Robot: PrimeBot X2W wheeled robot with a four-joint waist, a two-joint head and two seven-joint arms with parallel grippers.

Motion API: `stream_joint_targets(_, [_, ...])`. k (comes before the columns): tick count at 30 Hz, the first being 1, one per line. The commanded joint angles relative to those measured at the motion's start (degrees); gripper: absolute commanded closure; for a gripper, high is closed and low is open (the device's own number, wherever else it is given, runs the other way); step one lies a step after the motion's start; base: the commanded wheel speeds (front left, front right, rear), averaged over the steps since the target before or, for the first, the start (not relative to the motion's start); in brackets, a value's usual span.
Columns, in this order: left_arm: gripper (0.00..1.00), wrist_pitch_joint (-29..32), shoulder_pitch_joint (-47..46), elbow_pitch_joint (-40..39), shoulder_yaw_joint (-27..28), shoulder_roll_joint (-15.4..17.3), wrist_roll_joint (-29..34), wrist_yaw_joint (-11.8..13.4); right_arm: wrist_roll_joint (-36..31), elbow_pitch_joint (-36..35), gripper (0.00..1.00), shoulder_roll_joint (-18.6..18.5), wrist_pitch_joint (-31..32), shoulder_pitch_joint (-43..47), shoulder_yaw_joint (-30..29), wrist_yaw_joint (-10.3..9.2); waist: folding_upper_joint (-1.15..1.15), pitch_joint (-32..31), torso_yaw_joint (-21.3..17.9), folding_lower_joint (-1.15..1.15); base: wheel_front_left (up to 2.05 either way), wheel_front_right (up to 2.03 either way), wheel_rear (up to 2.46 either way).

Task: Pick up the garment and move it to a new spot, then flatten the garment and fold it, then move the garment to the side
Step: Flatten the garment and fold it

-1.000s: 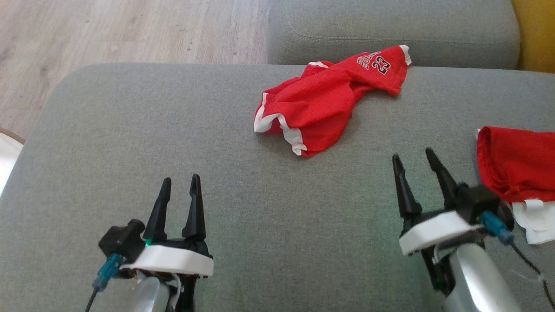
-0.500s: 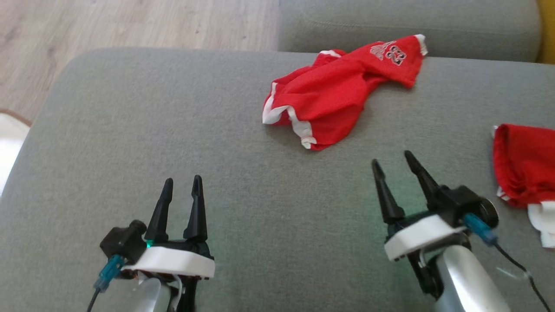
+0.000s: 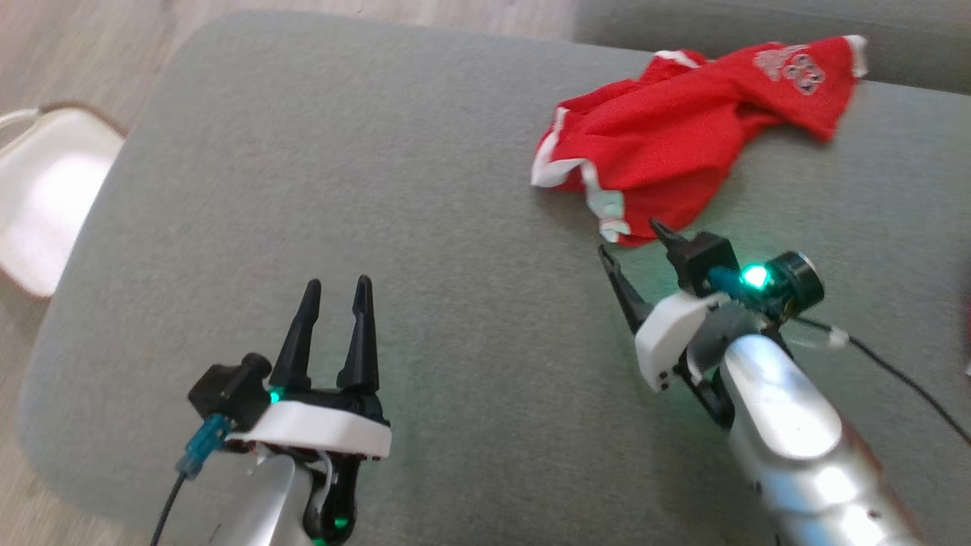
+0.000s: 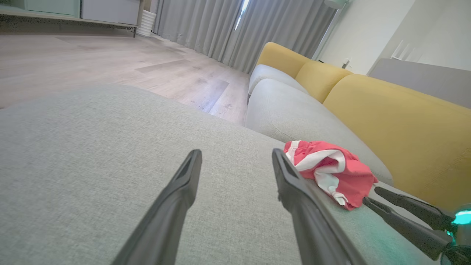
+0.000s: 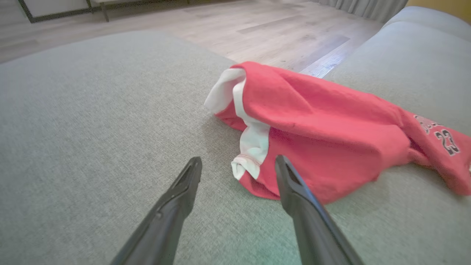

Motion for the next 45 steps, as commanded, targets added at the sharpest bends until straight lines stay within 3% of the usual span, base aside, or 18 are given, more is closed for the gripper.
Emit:
stream_joint_targets(1, [0.00,-0.5,-2.7,-1.5,1.1,0.4,-0.3,-0.3,-1.2,0.2,0.00,0.6,0.0,-3.1,1.0,-0.05,0.00,1.4,2.0,-0.01,0.00,0.00,0.00])
stream_joint_targets(11, [0.00,-0.5,-3.5,-1.3,0.5,0.3,-1.4,-0.3,-6.5,16.6,0.00,0.3,2.1,-10.9,-1.6,-0.05,0.00,2.8,5.4,-0.01,0.00,0.00,0.00])
stream_joint_targets(12, [0.00,-0.5,-3.4,-1.4,0.5,0.3,-1.5,-0.3,-6.7,17.8,0.39,0.3,2.3,-11.3,-1.8,-0.05,0.00,2.8,5.4,-0.01,0.00,0.00,0.00])
stream_joint_targets(13, [0.00,-0.5,-3.3,-1.4,0.5,0.3,-1.5,-0.3,-6.8,18.9,0.93,0.3,2.2,-11.6,-2.0,-0.05,0.00,2.7,5.3,-0.01,0.00,0.00,0.00])
stream_joint_targets(14, [0.00,-0.5,-3.2,-1.3,0.7,0.3,-1.5,-0.3,-6.8,19.8,1.00,0.3,2.0,-11.8,-2.1,-0.05,0.00,2.5,5.1,-0.01,0.00,0.00,0.00])
stream_joint_targets(21, [0.00,-0.5,-2.6,-1.0,1.8,0.3,-0.9,-0.3,-4.8,22.3,1.00,0.6,-2.9,-11.0,-1.9,-0.05,0.00,-0.1,1.3,-0.01,0.00,0.00,0.00])
stream_joint_targets(30, [0.00,-0.5,-0.5,-1.2,3.8,0.3,0.2,-0.3,-1.5,20.2,1.00,-0.5,-6.4,-5.0,-1.2,-0.05,0.00,-5.2,-6.0,-0.01,0.00,0.00,0.00])
stream_joint_targets(39, [0.00,-0.5,2.0,-1.8,4.9,0.3,0.7,-0.3,-0.7,11.0,1.00,-8.2,-3.1,3.7,-4.6,-0.05,0.00,-8.5,-11.9,-0.01,0.00,0.00,0.00])
stream_joint_targets(45, [0.00,-0.5,2.8,-2.0,5.6,0.2,0.8,-0.3,0.4,1.7,1.00,-8.6,0.7,9.9,-7.4,-0.05,0.00,-9.3,-13.7,-0.01,0.00,0.00,0.00])
